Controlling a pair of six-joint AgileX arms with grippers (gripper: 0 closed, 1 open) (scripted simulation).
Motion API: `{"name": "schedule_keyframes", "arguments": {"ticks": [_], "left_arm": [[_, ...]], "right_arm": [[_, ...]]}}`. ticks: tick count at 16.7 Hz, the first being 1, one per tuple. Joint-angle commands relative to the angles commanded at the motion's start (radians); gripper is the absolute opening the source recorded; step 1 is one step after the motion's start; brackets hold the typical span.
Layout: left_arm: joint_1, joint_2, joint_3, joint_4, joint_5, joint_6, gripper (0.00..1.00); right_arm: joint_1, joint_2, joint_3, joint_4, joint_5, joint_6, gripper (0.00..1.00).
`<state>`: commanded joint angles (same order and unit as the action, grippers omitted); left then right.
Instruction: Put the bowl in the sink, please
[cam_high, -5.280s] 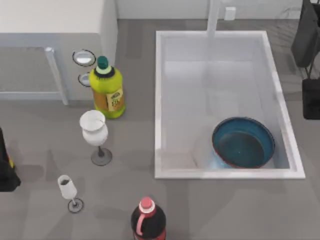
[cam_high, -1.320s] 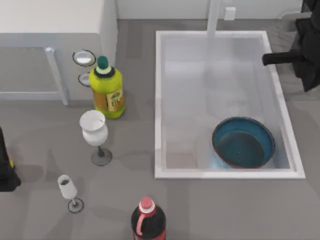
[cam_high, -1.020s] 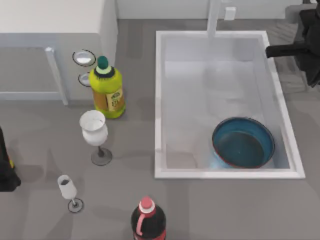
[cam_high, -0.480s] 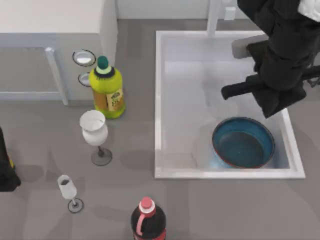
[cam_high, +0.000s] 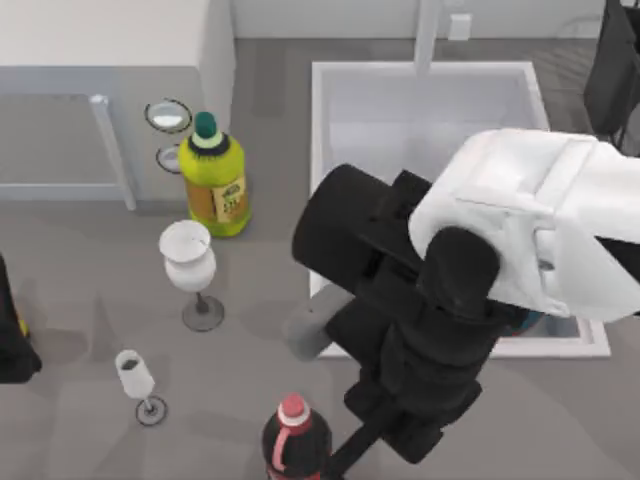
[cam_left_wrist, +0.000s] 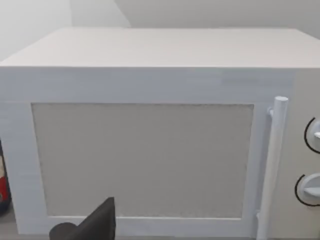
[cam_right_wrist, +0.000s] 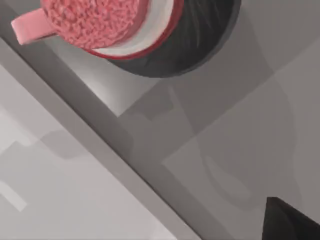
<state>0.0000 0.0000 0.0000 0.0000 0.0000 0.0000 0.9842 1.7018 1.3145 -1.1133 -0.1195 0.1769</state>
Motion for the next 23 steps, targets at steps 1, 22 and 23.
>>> {"name": "schedule_keyframes", "arguments": {"ticks": [1, 22, 23], "left_arm": [[0.0, 0.0, 0.0, 0.0, 0.0, 0.0, 1.0], [0.0, 0.0, 0.0, 0.0, 0.0, 0.0, 1.0], [0.0, 0.0, 0.0, 0.0, 0.0, 0.0, 1.0]], "right_arm": [[0.065, -0.031, -0.04, 0.054, -0.014, -0.003, 0.0], [-0.094, -0.234, -0.496, 1.73, 0.571, -0.113, 0.0], [-0.138, -0.214, -0.515, 1.784, 0.613, -0.121, 0.0]]}}
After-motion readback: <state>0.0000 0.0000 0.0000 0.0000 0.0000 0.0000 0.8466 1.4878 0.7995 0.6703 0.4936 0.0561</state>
